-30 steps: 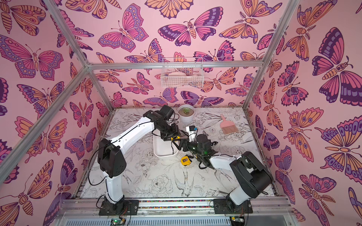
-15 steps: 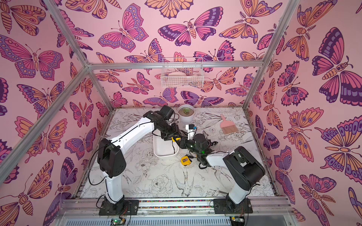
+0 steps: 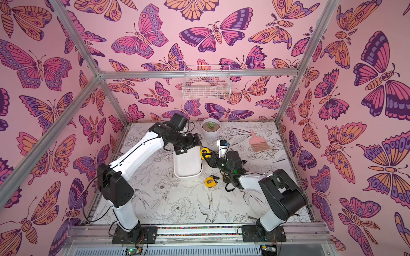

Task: Take the tape measure out of the storage box
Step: Place the tape measure at the center of the board.

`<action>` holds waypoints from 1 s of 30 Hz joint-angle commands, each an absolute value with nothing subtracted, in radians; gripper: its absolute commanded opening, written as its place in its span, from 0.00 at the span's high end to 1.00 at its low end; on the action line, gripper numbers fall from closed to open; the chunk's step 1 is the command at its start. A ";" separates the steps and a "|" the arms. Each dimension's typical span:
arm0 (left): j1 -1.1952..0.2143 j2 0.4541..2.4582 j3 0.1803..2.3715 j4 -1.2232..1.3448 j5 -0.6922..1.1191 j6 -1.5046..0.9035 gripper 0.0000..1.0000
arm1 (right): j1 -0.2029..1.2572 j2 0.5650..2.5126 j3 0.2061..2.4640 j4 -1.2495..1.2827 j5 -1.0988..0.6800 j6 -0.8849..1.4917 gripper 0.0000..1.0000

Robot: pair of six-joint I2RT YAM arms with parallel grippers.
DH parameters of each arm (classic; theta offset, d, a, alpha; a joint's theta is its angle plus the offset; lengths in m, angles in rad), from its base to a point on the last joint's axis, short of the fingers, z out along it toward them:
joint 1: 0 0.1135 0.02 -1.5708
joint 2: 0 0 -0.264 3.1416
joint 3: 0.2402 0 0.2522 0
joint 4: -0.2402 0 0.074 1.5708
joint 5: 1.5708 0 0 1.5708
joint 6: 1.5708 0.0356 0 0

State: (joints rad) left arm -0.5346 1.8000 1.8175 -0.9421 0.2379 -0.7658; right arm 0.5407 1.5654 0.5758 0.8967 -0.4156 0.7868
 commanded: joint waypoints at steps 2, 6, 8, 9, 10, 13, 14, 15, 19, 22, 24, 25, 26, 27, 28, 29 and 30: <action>-0.502 1.744 1.805 -0.954 0.111 -0.664 0.00 | 0.404 1.448 0.536 0.813 -0.483 0.786 0.85; -0.502 1.736 1.766 -0.953 0.083 -0.608 0.01 | 0.273 1.311 0.512 0.609 -0.492 0.742 0.85; -0.503 1.745 1.744 -0.954 0.086 -0.594 0.00 | 0.196 1.264 0.491 0.547 -0.495 0.753 0.86; -0.502 1.753 1.734 -0.954 0.090 -0.590 0.01 | 0.151 1.243 0.479 0.525 -0.501 0.764 0.86; -0.502 1.760 1.724 -0.953 0.096 -0.590 0.01 | 0.109 1.221 0.462 0.514 -0.516 0.772 0.87; -0.502 1.778 1.710 -0.953 0.108 -0.587 0.00 | 0.059 1.135 0.448 0.386 -0.509 0.761 0.87; -0.502 1.783 1.709 -0.953 0.110 -0.586 0.00 | 0.060 1.112 0.446 0.342 -0.500 0.745 0.87; -0.502 1.788 1.708 -0.954 0.110 -0.583 0.00 | 0.059 1.095 0.436 0.307 -0.502 0.746 0.86; -0.502 1.810 1.713 -0.953 0.109 -0.575 0.01 | 0.051 1.035 0.323 0.298 -0.476 0.805 0.85; -0.502 1.817 1.710 -0.953 0.094 -0.567 0.00 | 0.049 0.941 0.236 0.248 -0.435 0.840 0.85; -0.502 1.818 1.703 -0.953 0.077 -0.564 0.01 | 0.048 0.871 0.196 0.181 -0.388 0.846 0.84; -0.500 1.821 1.700 -0.954 0.074 -0.560 0.00 | 0.048 0.843 0.181 0.149 -0.366 0.847 0.84; -0.500 1.824 1.698 -0.953 0.073 -0.558 0.00 | 0.048 0.818 0.162 0.133 -0.351 0.846 0.83; -0.498 1.827 1.697 -0.953 0.074 -0.558 0.00 | 0.048 0.800 0.149 0.118 -0.336 0.845 0.82; -0.498 1.831 1.696 -0.953 0.074 -0.557 0.01 | 0.048 0.788 0.143 0.103 -0.324 0.842 0.82; -0.497 1.835 1.697 -0.953 0.075 -0.555 0.00 | 0.049 0.784 0.133 0.102 -0.317 0.840 0.81; -0.497 1.841 1.698 -0.953 0.075 -0.554 0.00 | 0.048 0.790 0.129 0.103 -0.313 0.832 0.80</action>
